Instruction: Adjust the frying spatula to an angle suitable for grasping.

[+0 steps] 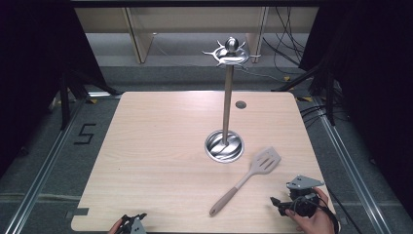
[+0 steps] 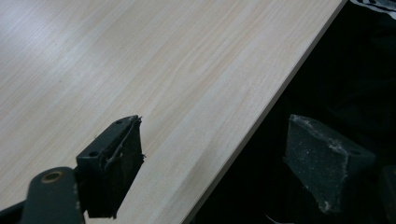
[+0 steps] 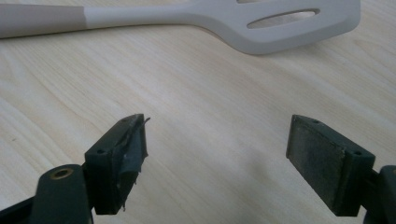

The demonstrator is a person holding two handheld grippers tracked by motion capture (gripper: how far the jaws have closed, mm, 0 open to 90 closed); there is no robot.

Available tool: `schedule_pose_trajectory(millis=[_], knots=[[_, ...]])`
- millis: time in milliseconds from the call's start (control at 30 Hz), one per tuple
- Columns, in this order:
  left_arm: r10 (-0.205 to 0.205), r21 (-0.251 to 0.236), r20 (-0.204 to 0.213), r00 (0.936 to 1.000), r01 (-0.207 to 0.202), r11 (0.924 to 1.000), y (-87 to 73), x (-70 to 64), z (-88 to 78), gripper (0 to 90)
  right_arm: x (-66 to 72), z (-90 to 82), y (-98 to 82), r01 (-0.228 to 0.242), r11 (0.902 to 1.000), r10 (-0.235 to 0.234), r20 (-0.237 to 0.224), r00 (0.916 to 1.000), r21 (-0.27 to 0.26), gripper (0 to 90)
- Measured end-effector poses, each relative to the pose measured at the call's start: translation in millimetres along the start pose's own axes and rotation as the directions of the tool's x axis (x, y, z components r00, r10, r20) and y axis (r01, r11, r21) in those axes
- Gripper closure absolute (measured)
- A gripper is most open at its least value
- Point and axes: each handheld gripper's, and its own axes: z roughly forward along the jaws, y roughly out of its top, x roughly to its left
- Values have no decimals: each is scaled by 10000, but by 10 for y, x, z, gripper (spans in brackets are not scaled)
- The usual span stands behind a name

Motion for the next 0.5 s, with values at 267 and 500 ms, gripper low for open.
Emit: schedule_pose_trajectory(millis=[267, 500], knots=[[-12, -14, -7, 10000, 12, 10000, 1, -1, 2, 185, 18, -2, 21, 508, 9987, -508, -102, 9987, 16, 219], [6, -1, 21, 10000, -6, 10000, 1, -2, -1, 185, 30, -5, 56, 847, 9962, -850, -149, 9963, -195, 220]])
